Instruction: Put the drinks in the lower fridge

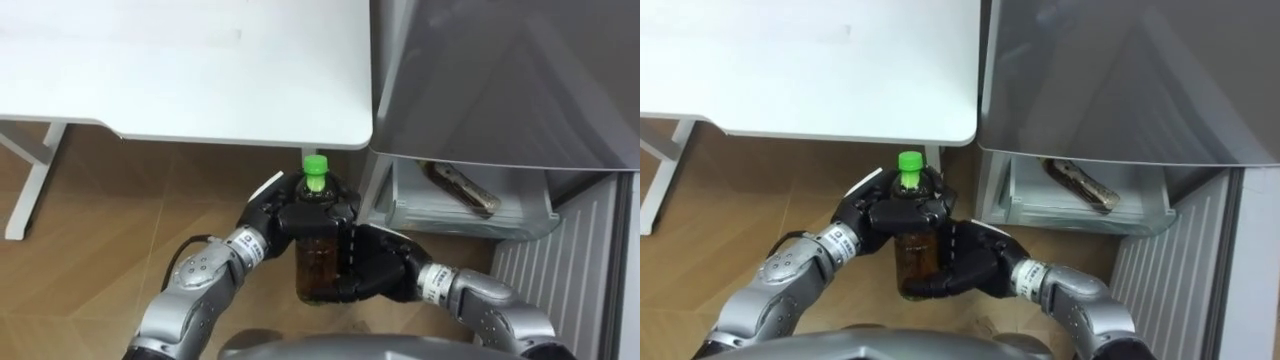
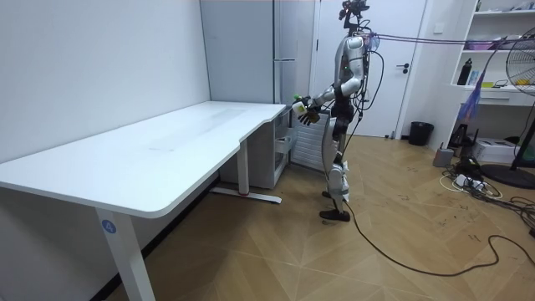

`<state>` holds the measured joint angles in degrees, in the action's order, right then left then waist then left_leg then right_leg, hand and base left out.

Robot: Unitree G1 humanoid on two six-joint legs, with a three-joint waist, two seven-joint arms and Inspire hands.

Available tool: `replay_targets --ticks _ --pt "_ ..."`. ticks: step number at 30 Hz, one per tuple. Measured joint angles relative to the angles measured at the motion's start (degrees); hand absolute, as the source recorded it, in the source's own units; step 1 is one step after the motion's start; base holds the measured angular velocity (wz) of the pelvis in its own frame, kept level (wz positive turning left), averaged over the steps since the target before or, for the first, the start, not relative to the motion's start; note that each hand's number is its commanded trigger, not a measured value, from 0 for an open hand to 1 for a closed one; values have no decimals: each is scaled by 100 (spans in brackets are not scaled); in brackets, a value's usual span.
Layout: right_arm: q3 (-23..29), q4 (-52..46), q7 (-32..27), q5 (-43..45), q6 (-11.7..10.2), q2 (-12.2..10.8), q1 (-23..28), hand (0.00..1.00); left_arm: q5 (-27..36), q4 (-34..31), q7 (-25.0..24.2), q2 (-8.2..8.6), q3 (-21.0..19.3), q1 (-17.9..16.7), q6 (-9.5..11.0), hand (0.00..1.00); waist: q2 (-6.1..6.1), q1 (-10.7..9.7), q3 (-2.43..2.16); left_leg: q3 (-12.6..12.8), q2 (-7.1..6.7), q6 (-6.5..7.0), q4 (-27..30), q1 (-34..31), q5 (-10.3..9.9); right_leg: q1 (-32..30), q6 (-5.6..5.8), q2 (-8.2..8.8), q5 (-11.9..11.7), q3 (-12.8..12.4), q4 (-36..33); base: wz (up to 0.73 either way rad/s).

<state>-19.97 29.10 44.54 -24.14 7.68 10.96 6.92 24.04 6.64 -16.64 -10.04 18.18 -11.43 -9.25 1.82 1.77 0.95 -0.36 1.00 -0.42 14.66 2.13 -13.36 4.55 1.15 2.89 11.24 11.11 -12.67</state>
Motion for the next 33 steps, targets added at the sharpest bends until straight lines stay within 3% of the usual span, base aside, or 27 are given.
replay_targets --ticks 11,13,14,33 --pt "-135 405 100 196 3 -10 -24 0 -2 -2 128 11 71 38 1 100 -9 1 -15 6 3 0 35 -44 0 -76 -8 0 -5 -23 -37 0" --pt "-142 443 101 200 6 -16 -24 75 -2 -2 134 13 73 41 1 100 -9 2 -13 6 4 0 35 -46 0 -84 -8 0 -5 -23 -47 0" --pt "-145 456 101 200 6 -16 -23 100 -2 -2 136 13 75 46 1 100 -9 2 -13 6 5 0 36 -47 0 -89 -8 0 -5 -23 -57 0" --pt "-133 619 -124 394 59 -13 -124 100 66 -16 55 80 258 68 5 100 23 9 6 56 9 0 66 -93 0 -158 -8 -5 -5 -83 -107 0"
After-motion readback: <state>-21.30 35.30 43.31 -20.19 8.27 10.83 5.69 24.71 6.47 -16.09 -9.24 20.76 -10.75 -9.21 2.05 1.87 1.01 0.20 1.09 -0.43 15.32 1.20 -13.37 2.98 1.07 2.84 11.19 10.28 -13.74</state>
